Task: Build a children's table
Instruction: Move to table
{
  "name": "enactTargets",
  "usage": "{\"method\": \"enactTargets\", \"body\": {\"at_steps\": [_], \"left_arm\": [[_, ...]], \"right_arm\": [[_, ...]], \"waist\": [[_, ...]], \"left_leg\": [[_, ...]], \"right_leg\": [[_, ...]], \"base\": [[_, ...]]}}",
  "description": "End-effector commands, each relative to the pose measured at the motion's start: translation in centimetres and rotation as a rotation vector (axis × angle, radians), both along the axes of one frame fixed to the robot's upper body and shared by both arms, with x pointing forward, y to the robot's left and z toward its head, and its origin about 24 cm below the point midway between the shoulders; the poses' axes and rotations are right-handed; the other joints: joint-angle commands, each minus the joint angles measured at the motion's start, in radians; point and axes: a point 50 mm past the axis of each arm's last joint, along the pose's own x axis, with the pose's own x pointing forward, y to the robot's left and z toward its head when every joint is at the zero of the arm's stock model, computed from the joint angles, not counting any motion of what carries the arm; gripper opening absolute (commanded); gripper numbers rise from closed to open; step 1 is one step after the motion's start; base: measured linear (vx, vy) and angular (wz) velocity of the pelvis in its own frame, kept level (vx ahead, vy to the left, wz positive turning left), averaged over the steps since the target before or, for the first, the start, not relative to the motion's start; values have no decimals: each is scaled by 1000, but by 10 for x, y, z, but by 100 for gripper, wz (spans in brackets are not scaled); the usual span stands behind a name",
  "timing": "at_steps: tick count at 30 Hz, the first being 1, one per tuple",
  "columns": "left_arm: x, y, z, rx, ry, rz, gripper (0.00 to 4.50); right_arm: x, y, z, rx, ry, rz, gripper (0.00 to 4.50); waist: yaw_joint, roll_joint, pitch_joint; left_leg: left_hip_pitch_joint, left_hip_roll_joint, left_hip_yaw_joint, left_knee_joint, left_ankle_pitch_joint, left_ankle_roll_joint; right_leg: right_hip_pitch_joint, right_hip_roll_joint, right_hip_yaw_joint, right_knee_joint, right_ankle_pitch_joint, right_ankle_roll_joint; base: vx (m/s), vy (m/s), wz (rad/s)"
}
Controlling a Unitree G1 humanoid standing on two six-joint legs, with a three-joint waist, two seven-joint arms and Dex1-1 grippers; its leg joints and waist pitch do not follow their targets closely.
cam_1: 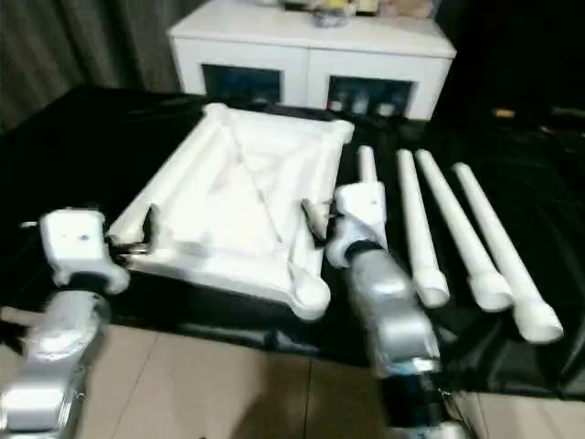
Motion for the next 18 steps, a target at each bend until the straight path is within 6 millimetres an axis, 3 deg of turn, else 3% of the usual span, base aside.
{"method": "enactTargets", "body": {"at_steps": [1,2,3,4,5,6,7,8,9,10,11,12,13,14,15,16,17,18], "left_arm": [[6,-12,3,-4,-6,-71,450],[8,-14,4,-3,-6,-93,450],[9,-15,4,-4,-6,-102,450],[10,-16,5,-6,-6,-110,450],[11,-17,5,-8,-6,-120,450],[12,-18,5,-9,-6,-127,450],[13,-19,5,-7,-5,-147,450],[13,-21,5,-9,-5,-170,450],[13,-23,5,-11,-6,-192,450],[13,-28,5,-5,-2,-253,450],[13,-31,5,1,1,-286,450],[12,-32,5,1,2,-305,450],[10,-36,6,-1,3,-355,450],[5,-44,5,23,11,-502,450],[5,-45,5,27,13,-522,450],[-4,-54,4,28,37,-735,450],[-5,-56,2,47,62,-809,450],[-6,-57,1,61,79,-853,450]], "right_arm": [[2,-15,1,-17,0,-42,447],[2,-17,1,-22,1,-46,447],[2,-18,1,-28,2,-50,447],[2,-19,2,-30,1,-51,447],[2,-21,2,-32,-1,-55,447],[2,-22,3,-34,-2,-58,447],[1,-24,4,-31,-7,-64,447],[0,-24,5,-36,-11,-62,447],[0,-25,6,-41,-16,-61,447],[-2,-26,8,-48,-17,-46,447],[-2,-27,8,-50,-16,-37,447],[-2,-27,9,-54,-16,-32,447],[-3,-28,10,-63,-17,-20,447],[-7,-28,13,-90,-20,60,447],[-7,-28,13,-94,-20,71,447],[-11,-29,17,-135,-23,178,447],[-14,-29,20,-172,-31,259,447],[-16,-28,21,-197,-34,315,447]], "waist": [[-29,25,-69],[-31,0,-71],[-19,6,-53],[-12,-27,-36],[-12,-58,-36],[26,-93,-40],[61,-73,-60],[50,-78,-52],[46,-66,-61],[39,-53,-60],[32,-31,-54],[33,-11,-57],[31,13,-59],[-6,50,-50],[-14,47,-67],[-14,43,-69],[-8,34,-70],[6,18,-79]], "left_leg": [[120,155,-106,-105,71,401],[130,188,-4,-120,40,252],[106,186,30,-146,-28,202],[106,171,108,-172,-224,137],[117,137,147,-155,-342,107],[107,-13,192,25,-437,46],[-28,19,74,71,-157,92],[-55,15,54,91,-82,81],[-73,11,31,102,-5,47],[-84,22,21,87,58,21],[-87,40,20,24,143,25],[-77,49,26,-24,175,37],[-47,67,32,-61,188,45],[-14,146,-31,-109,-6,99],[49,188,-65,-97,-26,175],[41,178,-58,-75,125,236],[31,165,-43,-57,234,256],[1,128,-7,-24,416,252]], "right_leg": [[-119,-37,-10,22,27,108],[-134,-53,-13,5,94,92],[-123,-54,-20,-4,121,70],[-109,-67,-20,-63,173,-20],[-97,-71,3,-113,123,-74],[-42,-93,161,-248,-353,-171],[108,-249,215,-237,-337,-262],[111,-230,200,-223,-299,-259],[103,-202,178,-208,-157,-297],[96,-186,138,-211,-51,-345],[67,-137,81,-208,-46,-320],[58,-102,50,-203,-69,-277],[36,-75,24,-202,-84,-218],[-14,-23,-7,-124,-67,-120],[-56,-47,3,-86,14,-91],[-59,-70,10,-90,141,-87],[-58,-82,17,-101,214,-91],[-40,-111,36,-112,400,-116]], "base": [[109,87,6],[106,32,-20],[106,32,-20],[113,-43,-49],[184,-70,-41],[184,-70,-41],[210,-50,-33],[135,-31,-19],[135,-31,-19],[101,-18,-2],[96,18,-1],[96,18,-1],[118,83,-8],[128,97,-4],[128,97,-4],[100,78,6],[66,72,2],[66,72,2]]}}
